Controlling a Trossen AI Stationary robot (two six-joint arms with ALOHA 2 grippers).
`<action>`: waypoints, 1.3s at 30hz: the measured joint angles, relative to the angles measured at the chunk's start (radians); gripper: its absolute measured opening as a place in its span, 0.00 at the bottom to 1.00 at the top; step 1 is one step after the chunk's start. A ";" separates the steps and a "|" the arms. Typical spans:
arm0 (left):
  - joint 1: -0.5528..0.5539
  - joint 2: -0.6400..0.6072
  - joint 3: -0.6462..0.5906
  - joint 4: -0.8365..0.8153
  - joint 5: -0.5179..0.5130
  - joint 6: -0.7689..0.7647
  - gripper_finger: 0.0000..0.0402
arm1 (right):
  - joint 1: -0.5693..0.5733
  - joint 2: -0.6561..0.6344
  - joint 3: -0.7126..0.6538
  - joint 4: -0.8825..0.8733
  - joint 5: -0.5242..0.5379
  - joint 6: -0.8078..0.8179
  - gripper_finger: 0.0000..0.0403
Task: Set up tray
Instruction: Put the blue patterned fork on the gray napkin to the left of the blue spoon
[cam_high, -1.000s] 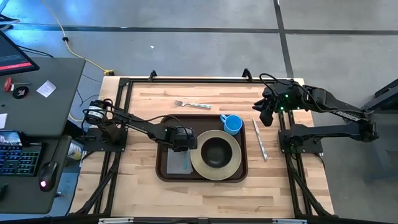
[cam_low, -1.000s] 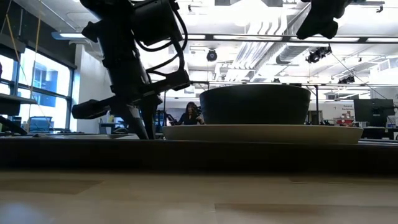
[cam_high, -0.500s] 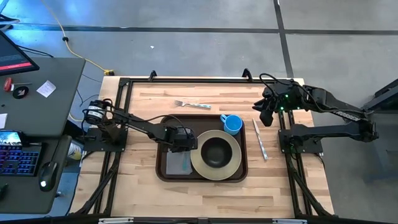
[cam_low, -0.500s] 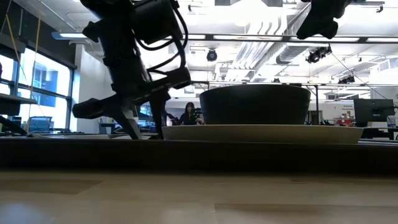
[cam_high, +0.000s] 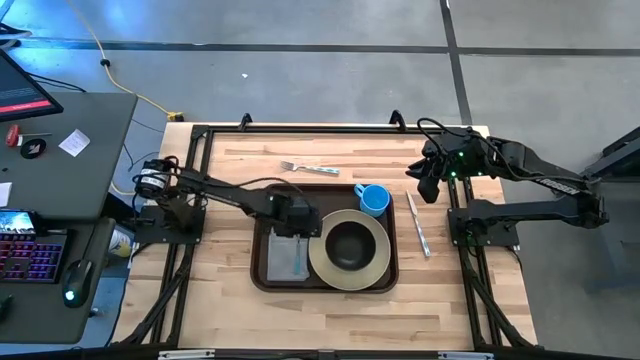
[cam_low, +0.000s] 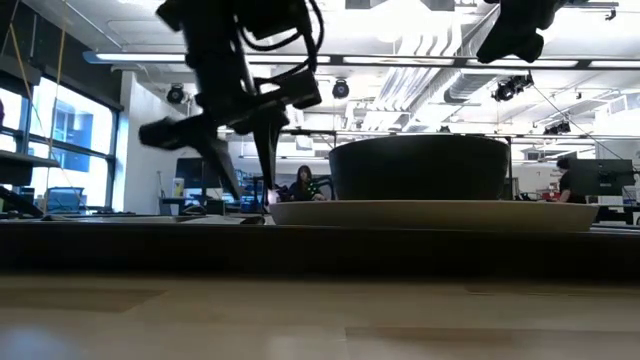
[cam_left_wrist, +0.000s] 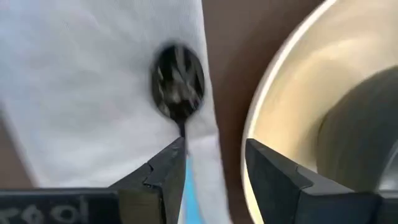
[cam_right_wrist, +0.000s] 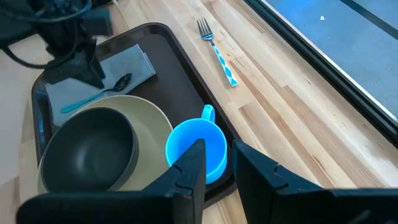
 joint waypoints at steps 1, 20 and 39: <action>0.014 0.000 0.020 -0.037 -0.001 0.030 0.48 | 0.000 0.000 0.000 0.000 0.001 0.000 0.18; 0.603 0.000 0.258 -0.246 0.057 1.216 0.32 | 0.000 0.002 0.000 0.053 0.132 0.241 0.18; 0.789 0.151 0.257 -0.145 0.180 1.836 0.36 | 0.000 0.160 0.000 0.072 0.080 0.419 0.18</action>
